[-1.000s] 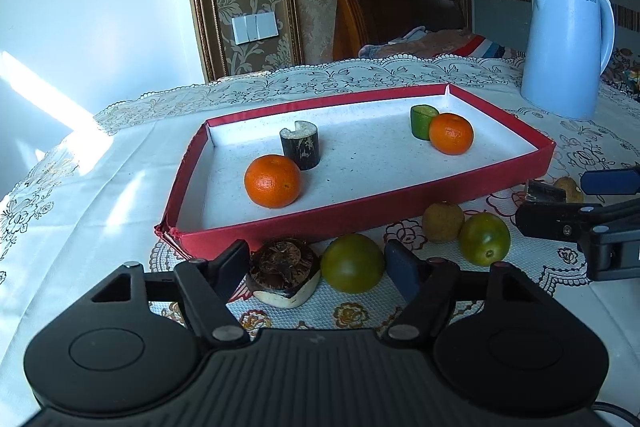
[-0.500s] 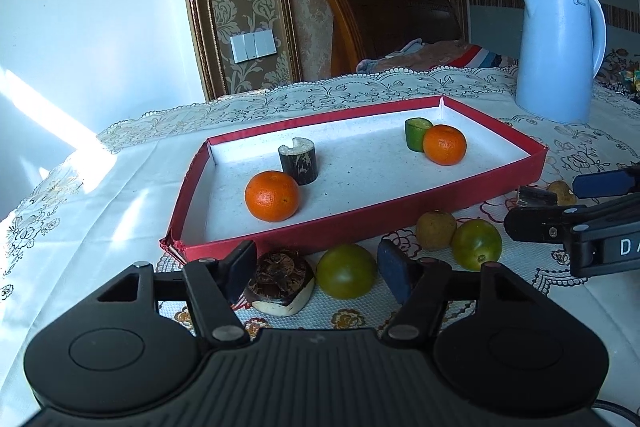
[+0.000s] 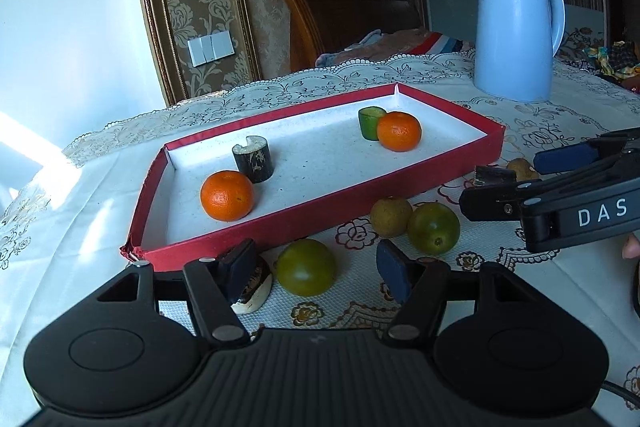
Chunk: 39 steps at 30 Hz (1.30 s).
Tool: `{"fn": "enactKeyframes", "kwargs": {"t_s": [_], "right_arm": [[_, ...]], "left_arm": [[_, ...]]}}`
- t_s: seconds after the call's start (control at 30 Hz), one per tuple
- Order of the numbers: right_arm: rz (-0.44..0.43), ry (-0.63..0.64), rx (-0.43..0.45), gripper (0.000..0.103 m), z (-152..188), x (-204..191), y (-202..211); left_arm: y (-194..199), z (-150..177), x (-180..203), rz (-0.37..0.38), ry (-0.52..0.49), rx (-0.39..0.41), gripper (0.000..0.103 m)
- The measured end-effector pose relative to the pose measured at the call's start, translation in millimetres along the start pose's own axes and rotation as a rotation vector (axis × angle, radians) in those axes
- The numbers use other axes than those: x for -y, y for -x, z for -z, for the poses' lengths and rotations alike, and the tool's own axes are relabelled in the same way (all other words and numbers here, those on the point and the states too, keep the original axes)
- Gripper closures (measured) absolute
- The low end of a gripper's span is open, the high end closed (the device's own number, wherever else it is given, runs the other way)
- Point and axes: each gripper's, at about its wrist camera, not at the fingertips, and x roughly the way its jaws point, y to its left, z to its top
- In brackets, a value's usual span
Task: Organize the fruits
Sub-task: 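Grasp a green lime with the left gripper while the right approaches another lime, then grasp a second green lime with the right gripper while the left holds its lime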
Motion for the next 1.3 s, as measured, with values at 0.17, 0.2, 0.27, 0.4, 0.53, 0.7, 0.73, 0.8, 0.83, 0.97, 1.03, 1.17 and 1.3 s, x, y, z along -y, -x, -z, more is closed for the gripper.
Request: {"fn": "enactKeyframes", "kwargs": {"t_s": [0.17, 0.2, 0.27, 0.4, 0.53, 0.7, 0.73, 0.8, 0.83, 0.97, 1.03, 1.17, 1.3], "right_arm": [[0.004, 0.007, -0.002, 0.005, 0.5, -1.0, -0.9], [0.006, 0.008, -0.003, 0.004, 0.5, -1.1, -0.9], [0.006, 0.004, -0.002, 0.004, 0.5, -0.7, -0.7], [0.006, -0.007, -0.005, 0.004, 0.8, 1.2, -0.8], [0.005, 0.001, -0.005, 0.004, 1.2, 0.6, -1.2], [0.004, 0.004, -0.005, 0.004, 1.3, 0.0, -1.1], [0.004, 0.006, -0.004, 0.004, 1.3, -0.2, -1.0], [0.0, 0.013, -0.003, 0.004, 1.3, -1.1, -0.7], [-0.004, 0.017, -0.001, 0.004, 1.4, -1.8, -0.3], [-0.036, 0.059, 0.012, 0.005, 3.1, -10.9, 3.9], [-0.051, 0.102, 0.015, 0.007, 4.2, -19.4, 4.9], [-0.043, 0.187, 0.004, 0.009, 5.8, -37.1, 2.4], [-0.068, 0.211, 0.011, 0.02, 4.4, -43.4, 3.8]], "left_arm": [[0.0, -1.5, -4.5, 0.016, 0.036, 0.007, 0.069], [1.1, -1.0, -1.0, 0.006, 0.017, 0.015, 0.069], [4.7, -0.1, 5.1, 0.011, -0.02, 0.035, 0.069], [-0.8, -0.9, -2.0, -0.019, 0.024, -0.006, 0.069], [-4.8, 0.0, -6.2, -0.013, 0.035, -0.044, 0.069], [-3.8, 3.2, 2.2, 0.039, -0.016, -0.068, 0.07], [-4.1, 3.3, 1.3, 0.041, -0.01, -0.071, 0.07], [-4.2, 3.4, -1.3, 0.035, 0.009, -0.073, 0.07], [-4.3, 3.6, -2.6, 0.025, 0.017, -0.075, 0.07], [-7.2, 2.3, -12.9, -0.031, 0.081, -0.087, 0.07], [-8.6, 1.9, -17.6, -0.061, 0.106, -0.093, 0.07], [-7.6, 2.4, -21.1, -0.069, 0.108, -0.094, 0.07], [-7.0, 2.4, -22.0, -0.066, 0.111, -0.095, 0.07]]}}
